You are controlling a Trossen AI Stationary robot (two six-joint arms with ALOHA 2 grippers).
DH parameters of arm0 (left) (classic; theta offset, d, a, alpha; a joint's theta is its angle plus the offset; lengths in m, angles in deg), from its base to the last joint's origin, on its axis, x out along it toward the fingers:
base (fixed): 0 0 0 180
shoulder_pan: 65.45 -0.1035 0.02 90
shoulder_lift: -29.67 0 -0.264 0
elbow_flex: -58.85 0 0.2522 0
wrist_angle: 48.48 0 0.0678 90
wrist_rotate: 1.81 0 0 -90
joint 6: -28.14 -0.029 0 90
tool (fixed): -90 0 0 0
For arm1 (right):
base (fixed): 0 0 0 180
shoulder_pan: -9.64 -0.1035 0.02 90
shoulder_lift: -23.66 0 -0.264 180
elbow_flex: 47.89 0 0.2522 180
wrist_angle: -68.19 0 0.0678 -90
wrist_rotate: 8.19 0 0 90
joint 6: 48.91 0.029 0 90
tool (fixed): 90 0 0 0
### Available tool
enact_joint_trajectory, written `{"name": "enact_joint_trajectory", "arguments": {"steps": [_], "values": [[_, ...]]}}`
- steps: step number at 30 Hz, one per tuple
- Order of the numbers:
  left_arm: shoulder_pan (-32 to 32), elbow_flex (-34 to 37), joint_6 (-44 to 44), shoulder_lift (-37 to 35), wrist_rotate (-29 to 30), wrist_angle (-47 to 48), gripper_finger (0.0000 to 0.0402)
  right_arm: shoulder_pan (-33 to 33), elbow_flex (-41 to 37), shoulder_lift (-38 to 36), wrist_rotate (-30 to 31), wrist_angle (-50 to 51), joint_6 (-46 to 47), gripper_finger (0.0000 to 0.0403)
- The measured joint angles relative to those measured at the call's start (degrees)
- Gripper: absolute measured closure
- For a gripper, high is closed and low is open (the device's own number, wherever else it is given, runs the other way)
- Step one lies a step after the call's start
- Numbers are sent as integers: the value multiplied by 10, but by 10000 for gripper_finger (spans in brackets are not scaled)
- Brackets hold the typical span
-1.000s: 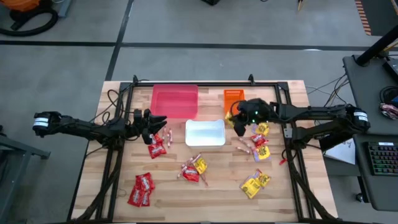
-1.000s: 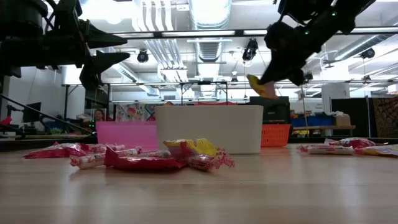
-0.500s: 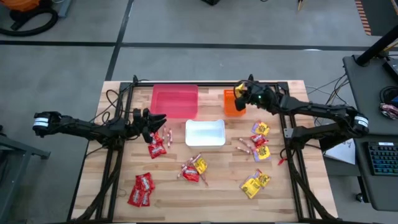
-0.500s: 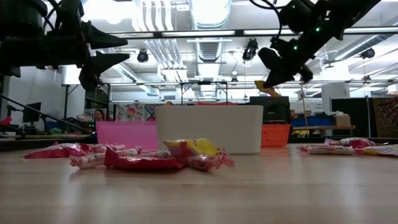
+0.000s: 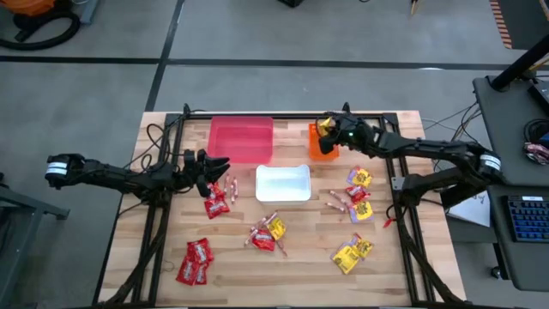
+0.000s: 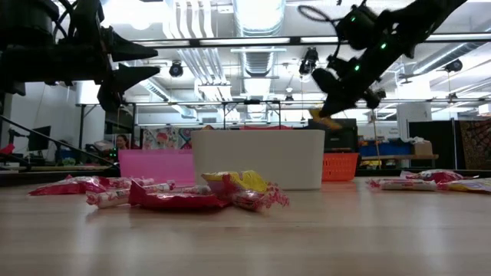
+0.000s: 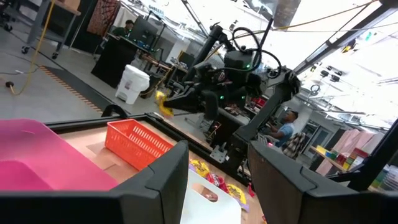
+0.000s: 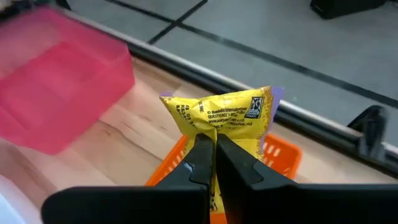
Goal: Sort candy
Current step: Put the yellow candy into the orange bin, then put the red chocolate into the red bin
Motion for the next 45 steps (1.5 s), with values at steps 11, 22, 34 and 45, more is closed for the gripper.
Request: {"name": "enact_joint_trajectory", "arguments": {"steps": [11,22,34,45], "values": [[0,0,9,0,0,0,251,0,0,91,4,-63,6,362],[0,0,5,1,-1,0,251,0,0,56,4,-65,5,362],[0,0,4,1,-1,0,251,0,0,21,-62,-64,6,362],[4,0,3,1,-9,-4,251,-28,-1,16,-180,-102,-68,362]]}}
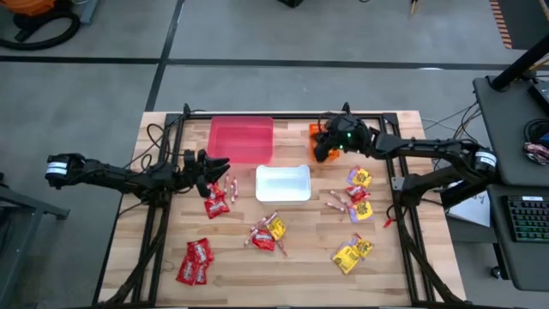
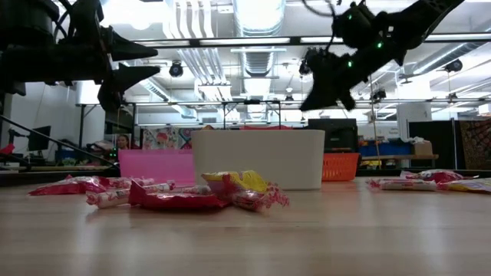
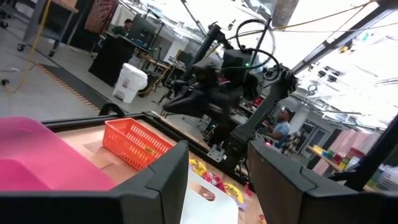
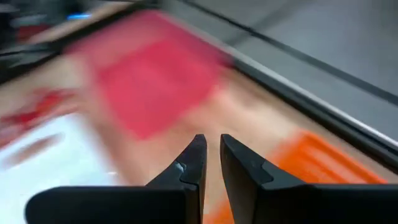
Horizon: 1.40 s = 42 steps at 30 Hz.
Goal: Sort candy
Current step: Put the red chocolate into the red bin
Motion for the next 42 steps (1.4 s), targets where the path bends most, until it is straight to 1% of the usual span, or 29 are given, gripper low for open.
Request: {"name": "enact_joint_trajectory", "arguments": {"steps": [1,2,4,6,10,13,16,22,26,32,36,40,42], "values": [[4,-2,-8,0,-1,1,251,-14,0,-2,-19,-12,-13,362],[9,-6,-18,0,-2,7,251,-31,0,-3,-26,-23,-25,362],[21,-21,-41,4,-2,23,251,-65,0,-7,-24,-38,-47,363],[35,-42,-66,12,-2,42,251,-102,0,-12,-2,-49,-67,363],[70,-84,-110,28,-5,83,251,-176,-1,-28,68,-48,-109,365],[101,-103,-123,32,-8,121,251,-219,-6,-40,85,-50,-127,365],[127,-111,-124,34,-8,131,251,-250,-14,-49,86,-50,-132,365],[155,-113,-109,32,-7,133,251,-292,-47,-64,112,-52,-120,365],[161,-113,-85,33,-7,133,251,-315,-71,-81,112,-51,-97,365],[161,-113,-75,31,-7,131,251,-349,-92,-96,105,-42,-56,365],[162,-113,-42,31,-7,139,251,-368,-88,-96,90,-1,-24,365],[164,-114,16,31,-7,147,251,-379,-73,-96,90,60,20,365],[169,-123,38,31,-7,171,251,-381,-67,-96,90,84,32,365]]}}
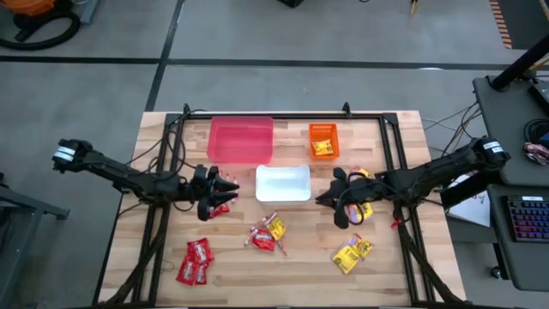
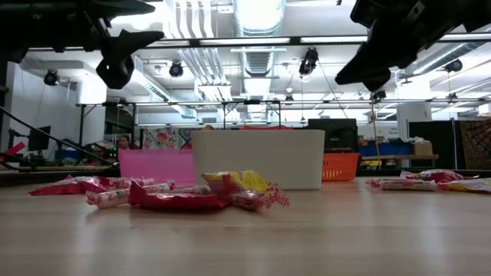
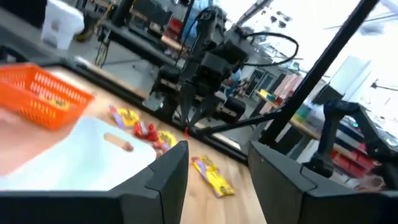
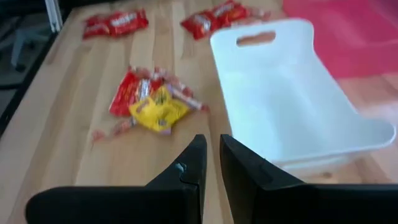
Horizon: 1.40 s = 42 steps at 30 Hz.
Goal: Sort candy
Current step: Put the red chocolate into the red bin
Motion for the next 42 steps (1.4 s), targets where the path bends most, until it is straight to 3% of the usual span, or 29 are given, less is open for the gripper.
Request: {"name": "enact_joint_trajectory", "arguments": {"steps": [5,13,17,24,29,42], "values": [[29,-52,66,0,-1,142,251,0,10,0,1,19,6,365],[104,-228,294,45,1,703,251,0,19,0,1,18,-5,365],[131,-287,318,99,-1,839,251,1,19,0,5,18,-9,365],[162,-293,232,194,2,861,246,0,19,0,5,18,-9,364],[162,-274,223,241,28,860,222,1,19,0,5,18,-9,364],[159,-198,225,260,86,780,203,1,19,0,5,18,-22,364]]}}
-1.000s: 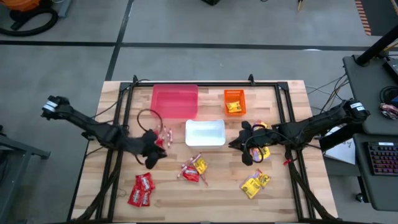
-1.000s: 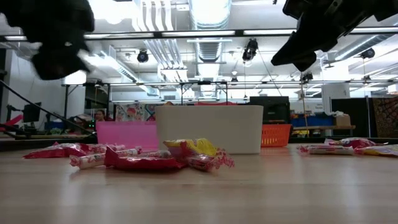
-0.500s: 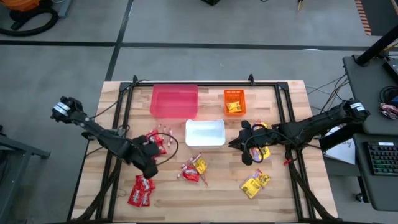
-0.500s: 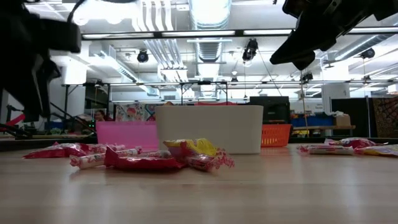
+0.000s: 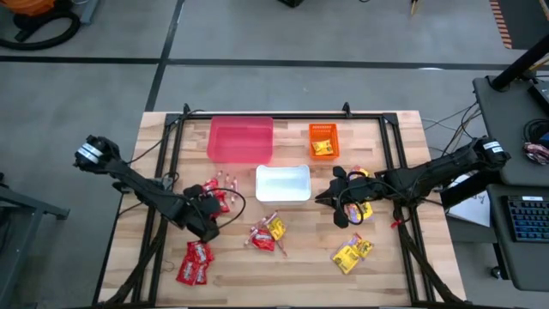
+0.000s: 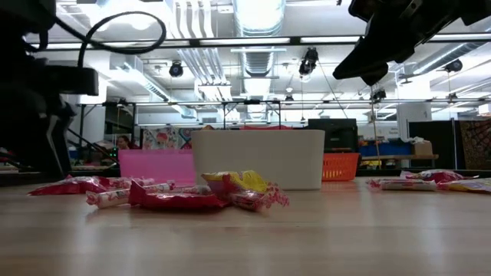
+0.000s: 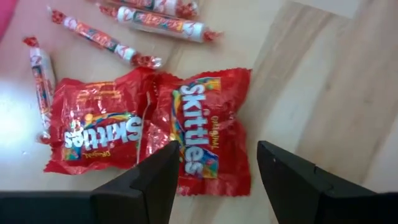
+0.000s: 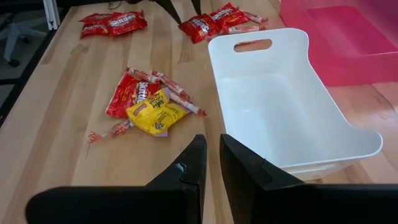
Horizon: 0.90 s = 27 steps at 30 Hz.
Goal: Sort candy
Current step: Put the red chocolate into the red bin
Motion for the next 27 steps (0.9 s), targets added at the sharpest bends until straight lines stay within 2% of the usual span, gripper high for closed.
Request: {"name": "enact_joint_trajectory", "arguments": {"steps": [9,15,20,27], "values": [[0,44,10,2,5,-80,203,1,0,0,0,0,2,364],[0,62,30,0,14,-97,223,2,0,0,1,0,2,364],[0,61,30,0,14,-91,266,2,0,0,1,0,0,364],[1,57,28,1,9,-92,361,2,0,0,1,0,0,364]]}}
